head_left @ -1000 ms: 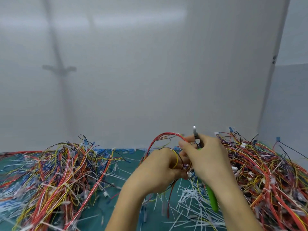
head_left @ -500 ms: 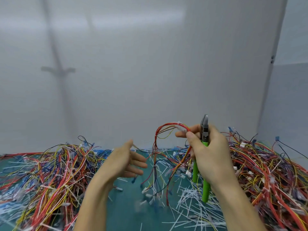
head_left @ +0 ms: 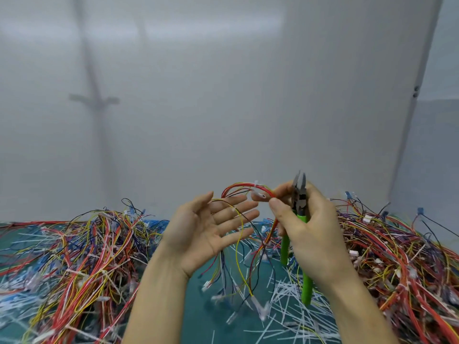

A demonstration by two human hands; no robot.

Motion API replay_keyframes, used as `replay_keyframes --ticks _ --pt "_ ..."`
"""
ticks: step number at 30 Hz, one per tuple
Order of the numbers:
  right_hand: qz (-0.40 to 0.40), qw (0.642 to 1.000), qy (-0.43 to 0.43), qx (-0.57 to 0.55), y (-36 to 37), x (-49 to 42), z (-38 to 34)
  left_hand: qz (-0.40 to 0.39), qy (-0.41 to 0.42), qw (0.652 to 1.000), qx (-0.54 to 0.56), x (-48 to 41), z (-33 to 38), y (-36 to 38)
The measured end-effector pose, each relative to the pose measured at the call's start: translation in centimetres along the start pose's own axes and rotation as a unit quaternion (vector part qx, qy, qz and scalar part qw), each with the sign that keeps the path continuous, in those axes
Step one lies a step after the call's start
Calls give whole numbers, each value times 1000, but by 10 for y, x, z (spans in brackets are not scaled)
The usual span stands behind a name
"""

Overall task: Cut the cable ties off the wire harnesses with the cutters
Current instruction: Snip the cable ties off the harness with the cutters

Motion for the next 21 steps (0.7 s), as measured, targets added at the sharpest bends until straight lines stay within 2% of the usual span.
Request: replay_keyframes --ticks 4,7,10,12,14,16,19,21 --pt "-82 995 12 49 7 1 1 90 32 995 39 -8 -9 -2" --pt "-143 985 58 81 11 3 3 136 66 987 57 -11 -11 -8" --pt "-131 977 128 109 7 1 10 158 94 982 37 -11 -7 -13" --pt "-115 962 167 182 5 0 20 173 128 975 -58 -10 -3 -14" --pt "-120 917 179 336 4 1 36 195 157 953 -169 -9 0 -13" --pt "-140 864 201 440 6 4 53 205 175 932 -242 -8 3 -11" --pt "-215 794 242 514 14 9 78 203 210 893 -343 -3 7 -6" --pt "-249 767 264 529 19 13 90 203 249 863 -390 0 8 -3"
Point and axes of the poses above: each hand's wrist, its own x-axis away from the middle knuckle, its own y-axis out of the palm, z = x × y, the point moved 2 cm from there along -x, towards the middle knuckle, and after that the axes turned 8 degrees about y, right-handed, at the moved point
